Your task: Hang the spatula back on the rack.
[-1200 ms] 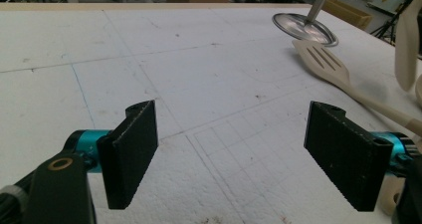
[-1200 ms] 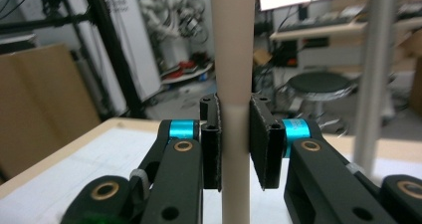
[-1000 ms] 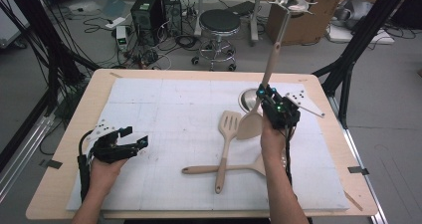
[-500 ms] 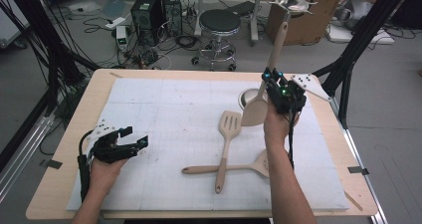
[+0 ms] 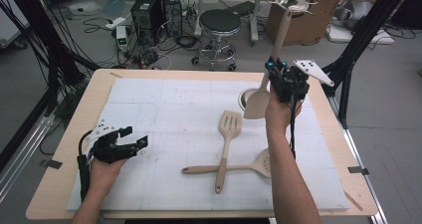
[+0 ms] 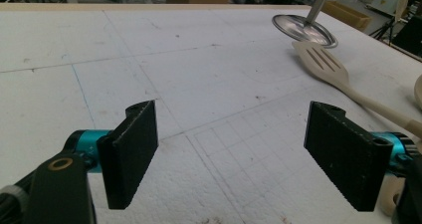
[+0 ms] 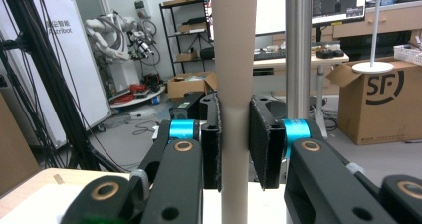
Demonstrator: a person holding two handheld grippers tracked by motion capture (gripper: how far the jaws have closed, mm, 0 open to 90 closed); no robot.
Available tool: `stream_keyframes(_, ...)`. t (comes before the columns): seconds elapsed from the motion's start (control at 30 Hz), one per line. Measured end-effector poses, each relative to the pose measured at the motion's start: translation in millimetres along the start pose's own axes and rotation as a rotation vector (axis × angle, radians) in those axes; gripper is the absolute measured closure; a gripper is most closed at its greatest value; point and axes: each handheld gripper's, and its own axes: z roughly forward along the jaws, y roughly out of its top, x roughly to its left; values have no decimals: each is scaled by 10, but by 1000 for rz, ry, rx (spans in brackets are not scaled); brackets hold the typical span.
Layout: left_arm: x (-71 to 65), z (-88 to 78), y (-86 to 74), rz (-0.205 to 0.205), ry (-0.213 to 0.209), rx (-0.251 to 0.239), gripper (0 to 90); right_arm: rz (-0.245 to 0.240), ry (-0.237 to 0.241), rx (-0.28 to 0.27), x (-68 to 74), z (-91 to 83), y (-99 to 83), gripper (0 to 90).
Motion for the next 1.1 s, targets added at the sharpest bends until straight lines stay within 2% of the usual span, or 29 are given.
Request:
stream_keyframes(0.17, 3, -5, 0, -1, -1, -1, 218, -7, -19, 28, -3, 65, 29, 777)
stream_keyframes(0.27, 6, -10, 0, -3, -1, -1, 218, -25, -56, 68, -6, 103, 17, 777)
stream_keyframes(0.3, 7, -11, -1, -4, -1, -2, 218, -25, -56, 68, -6, 103, 17, 777)
stream_keyframes(0.33, 8, -13, 0, -3, 1, -3, 218, -41, -82, 77, -3, 105, 15, 777)
stream_keyframes(0.43, 8, -14, 0, -3, 0, -4, 218, -43, -93, 77, 1, 94, 20, 777)
stream_keyframes(0.5, 6, -14, 0, -3, 0, -4, 218, -34, -110, 79, -11, 82, 23, 777)
stream_keyframes(0.53, 5, -19, 3, -2, -1, -5, 218, 7, -133, 79, -64, 69, 23, 777)
stream_keyframes(0.57, 5, -19, 3, -2, -1, -5, 218, 7, -133, 79, -64, 69, 23, 777)
stream_keyframes(0.6, 6, -22, 4, -2, -2, -4, 218, 57, -128, 76, -136, 61, 17, 776)
stream_keyframes(0.7, 8, -18, 3, 0, 0, -2, 218, 16, -134, 85, -130, 55, 25, 776)
stream_keyframes(0.83, 2, -17, 3, 0, 0, -2, 219, 66, -52, 74, -201, 67, -5, 753)
stream_keyframes(0.9, 3, -19, 4, 1, 0, -3, 218, 66, -54, 50, -210, 50, -23, 634)
stream_keyframes(0.93, 3, -18, 3, -1, 1, -4, 218, 66, -54, 50, -210, 50, -23, 634)
stream_keyframes(0.97, 4, -16, 2, 3, 3, -3, 218, 74, -50, 6, -224, -2, -26, 589)
stream_keyframes(1.0, 4, -16, 2, 3, 3, -3, 218, 81, -39, -14, -234, -25, -18, 569)
stream_keyframes(1.1, 1, -15, 2, 1, 2, -4, 218, 102, -1, -92, -274, -93, 23, 570)
